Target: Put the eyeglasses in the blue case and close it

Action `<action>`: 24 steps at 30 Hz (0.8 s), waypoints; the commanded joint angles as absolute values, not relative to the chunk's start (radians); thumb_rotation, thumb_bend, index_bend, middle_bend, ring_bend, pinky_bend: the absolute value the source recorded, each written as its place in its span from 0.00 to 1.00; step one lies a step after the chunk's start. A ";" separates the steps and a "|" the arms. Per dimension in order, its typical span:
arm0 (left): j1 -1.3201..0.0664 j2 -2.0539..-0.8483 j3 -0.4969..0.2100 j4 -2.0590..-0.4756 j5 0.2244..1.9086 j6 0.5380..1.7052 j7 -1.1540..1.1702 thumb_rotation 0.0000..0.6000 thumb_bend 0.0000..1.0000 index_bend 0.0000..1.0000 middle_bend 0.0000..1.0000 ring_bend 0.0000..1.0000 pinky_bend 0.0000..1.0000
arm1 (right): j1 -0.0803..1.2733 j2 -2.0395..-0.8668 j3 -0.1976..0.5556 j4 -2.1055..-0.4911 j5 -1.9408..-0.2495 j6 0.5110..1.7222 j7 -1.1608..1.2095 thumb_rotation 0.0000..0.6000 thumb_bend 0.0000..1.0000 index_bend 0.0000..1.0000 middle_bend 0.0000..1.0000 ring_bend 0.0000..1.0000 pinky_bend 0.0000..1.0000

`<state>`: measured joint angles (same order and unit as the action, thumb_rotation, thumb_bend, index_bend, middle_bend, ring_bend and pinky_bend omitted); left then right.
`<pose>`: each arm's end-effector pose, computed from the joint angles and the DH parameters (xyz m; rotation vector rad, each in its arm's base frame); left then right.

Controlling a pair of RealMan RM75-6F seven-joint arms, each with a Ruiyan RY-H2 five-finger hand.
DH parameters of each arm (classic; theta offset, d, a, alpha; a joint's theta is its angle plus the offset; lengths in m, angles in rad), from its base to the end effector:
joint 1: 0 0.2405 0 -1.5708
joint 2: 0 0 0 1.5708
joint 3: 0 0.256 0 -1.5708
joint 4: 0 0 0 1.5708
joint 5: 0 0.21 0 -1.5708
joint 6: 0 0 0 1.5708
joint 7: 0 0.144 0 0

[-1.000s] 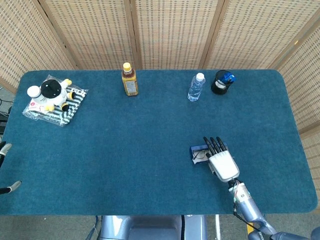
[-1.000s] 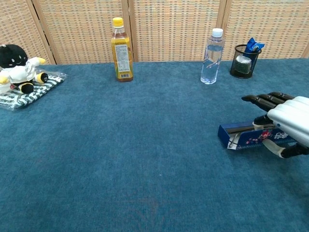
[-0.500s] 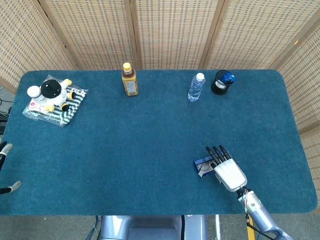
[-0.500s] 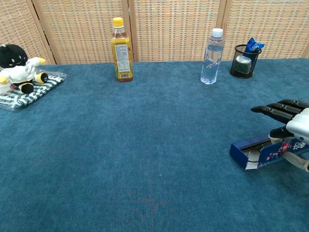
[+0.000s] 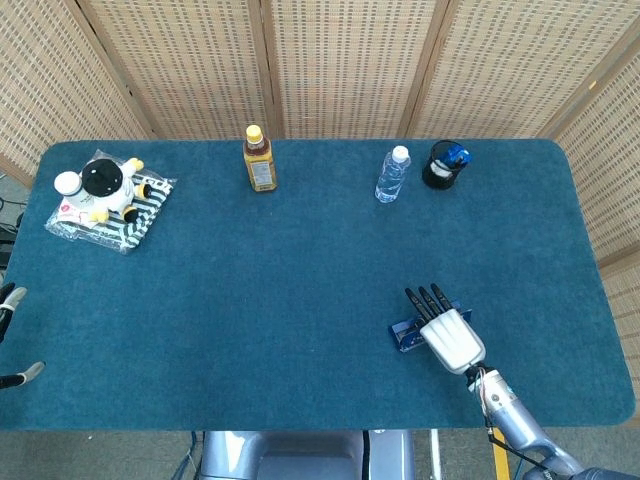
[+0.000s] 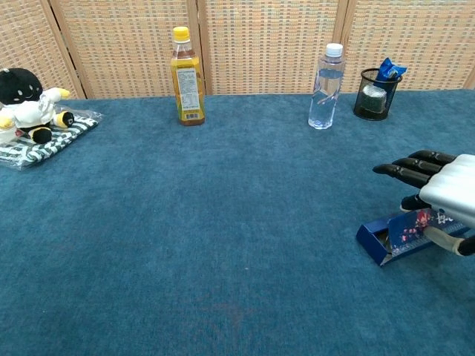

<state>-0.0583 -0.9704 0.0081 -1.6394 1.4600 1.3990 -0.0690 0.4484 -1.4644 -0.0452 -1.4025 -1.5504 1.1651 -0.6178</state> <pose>-0.3357 0.1589 0.1899 -1.4044 -0.9991 -0.7341 -0.2454 -0.2515 0.0059 2.0223 -0.3511 0.6060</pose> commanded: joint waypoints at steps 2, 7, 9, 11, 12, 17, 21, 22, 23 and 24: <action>-0.059 -0.970 0.008 -1.639 1.460 1.398 -0.070 1.00 0.00 0.00 0.00 0.00 0.00 | 0.447 -1.475 -0.039 -1.396 -1.555 1.171 -0.621 1.00 0.56 0.76 0.01 0.00 0.07; -0.059 -0.970 0.008 -1.639 1.461 1.397 -0.071 1.00 0.00 0.00 0.00 0.00 0.00 | 0.447 -1.490 -0.029 -1.378 -1.558 1.178 -0.605 1.00 0.56 0.59 0.01 0.00 0.07; -0.058 -0.970 0.008 -1.639 1.461 1.399 -0.073 1.00 0.00 0.00 0.00 0.00 0.00 | 0.446 -1.500 -0.026 -1.362 -1.565 1.186 -0.596 1.00 0.56 0.51 0.01 0.00 0.07; -0.058 -0.970 0.008 -1.639 1.461 1.400 -0.074 1.00 0.00 0.00 0.00 0.00 0.00 | 0.445 -1.510 -0.027 -1.346 -1.575 1.195 -0.581 1.00 0.55 0.41 0.01 0.00 0.07; -0.059 -0.970 0.008 -1.639 1.461 1.399 -0.073 1.00 0.00 0.00 0.00 0.00 0.00 | 0.444 -1.513 -0.027 -1.340 -1.579 1.198 -0.575 1.00 0.55 0.38 0.01 0.00 0.07; -0.060 -0.971 0.009 -1.638 1.461 1.396 -0.071 1.00 0.00 0.00 0.00 0.00 0.00 | 0.442 -1.535 -0.017 -1.308 -1.589 1.215 -0.551 1.00 0.54 0.27 0.01 0.00 0.07; -0.059 -0.971 0.008 -1.639 1.461 1.397 -0.072 1.00 0.00 0.00 0.00 0.00 0.00 | 0.445 -1.551 -0.010 -1.284 -1.598 1.225 -0.542 1.00 0.53 0.22 0.01 0.00 0.07; -0.059 -0.970 0.009 -1.639 1.461 1.398 -0.072 1.00 0.00 0.00 0.00 0.00 0.00 | 0.445 -1.554 -0.008 -1.279 -1.599 1.227 -0.540 1.00 0.51 0.21 0.01 0.00 0.07; -0.059 -0.970 0.009 -1.639 1.461 1.398 -0.072 1.00 0.00 0.00 0.00 0.00 0.00 | 0.445 -1.558 -0.007 -1.274 -1.601 1.231 -0.538 1.00 0.49 0.19 0.00 0.00 0.07; -0.059 -0.970 0.009 -1.639 1.461 1.398 -0.072 1.00 0.00 0.00 0.00 0.00 0.00 | 0.445 -1.562 -0.005 -1.268 -1.604 1.235 -0.536 1.00 0.47 0.18 0.00 0.00 0.07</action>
